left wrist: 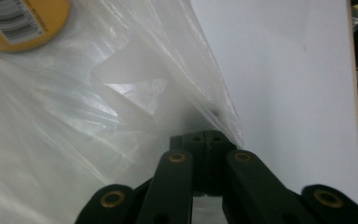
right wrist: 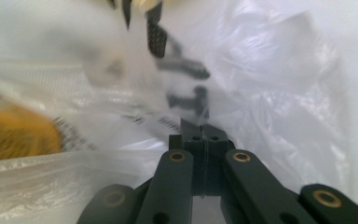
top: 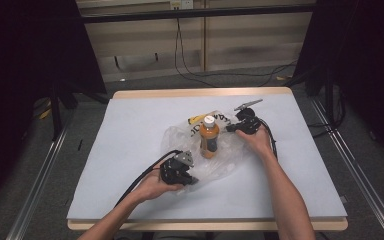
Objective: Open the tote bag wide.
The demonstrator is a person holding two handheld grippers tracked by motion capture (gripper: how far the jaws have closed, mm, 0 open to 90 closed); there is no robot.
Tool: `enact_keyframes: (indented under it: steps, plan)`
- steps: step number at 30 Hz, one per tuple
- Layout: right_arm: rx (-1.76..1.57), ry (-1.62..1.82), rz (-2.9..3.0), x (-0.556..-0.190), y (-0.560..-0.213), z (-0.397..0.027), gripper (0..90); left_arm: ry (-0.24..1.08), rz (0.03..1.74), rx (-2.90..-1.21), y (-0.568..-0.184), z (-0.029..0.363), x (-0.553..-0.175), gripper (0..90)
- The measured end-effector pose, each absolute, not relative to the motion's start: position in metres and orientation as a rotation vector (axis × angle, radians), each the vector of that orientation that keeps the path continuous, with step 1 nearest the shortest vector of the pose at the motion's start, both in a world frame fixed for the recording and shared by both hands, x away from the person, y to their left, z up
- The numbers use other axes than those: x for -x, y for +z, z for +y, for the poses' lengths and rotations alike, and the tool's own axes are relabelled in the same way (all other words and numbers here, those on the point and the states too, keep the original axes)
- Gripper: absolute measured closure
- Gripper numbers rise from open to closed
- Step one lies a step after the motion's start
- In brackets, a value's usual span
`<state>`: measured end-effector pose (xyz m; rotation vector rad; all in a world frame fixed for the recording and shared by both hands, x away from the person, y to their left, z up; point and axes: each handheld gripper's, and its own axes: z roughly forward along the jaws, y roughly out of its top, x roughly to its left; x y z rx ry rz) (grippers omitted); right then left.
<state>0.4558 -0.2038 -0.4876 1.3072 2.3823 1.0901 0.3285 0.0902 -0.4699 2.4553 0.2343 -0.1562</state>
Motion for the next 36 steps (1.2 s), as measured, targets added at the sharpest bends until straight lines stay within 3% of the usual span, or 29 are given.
enact_keyframes:
  steps: [8,14,21,29,36]
  plan:
    - [-1.295,1.149,2.361,-0.449,-0.483,-0.203,90.0,-0.152,0.253,-2.402,-0.463,0.097,-0.333,90.0]
    - [-1.17,1.314,2.332,-0.423,-0.447,-0.206,90.0,-0.11,0.308,-2.28,-0.432,0.1,-0.344,90.0]
    - [-1.11,1.37,2.4,-0.411,-0.437,-0.198,90.0,-0.044,0.367,-2.227,-0.412,0.098,-0.365,90.0]
    - [-1.08,1.223,2.562,-0.406,-0.471,-0.178,90.0,-0.016,0.552,-2.367,-0.445,0.088,-0.408,90.0]
    - [-1.049,1.103,2.628,-0.395,-0.481,-0.197,90.0,-0.042,0.649,-2.383,-0.473,0.097,-0.422,90.0]
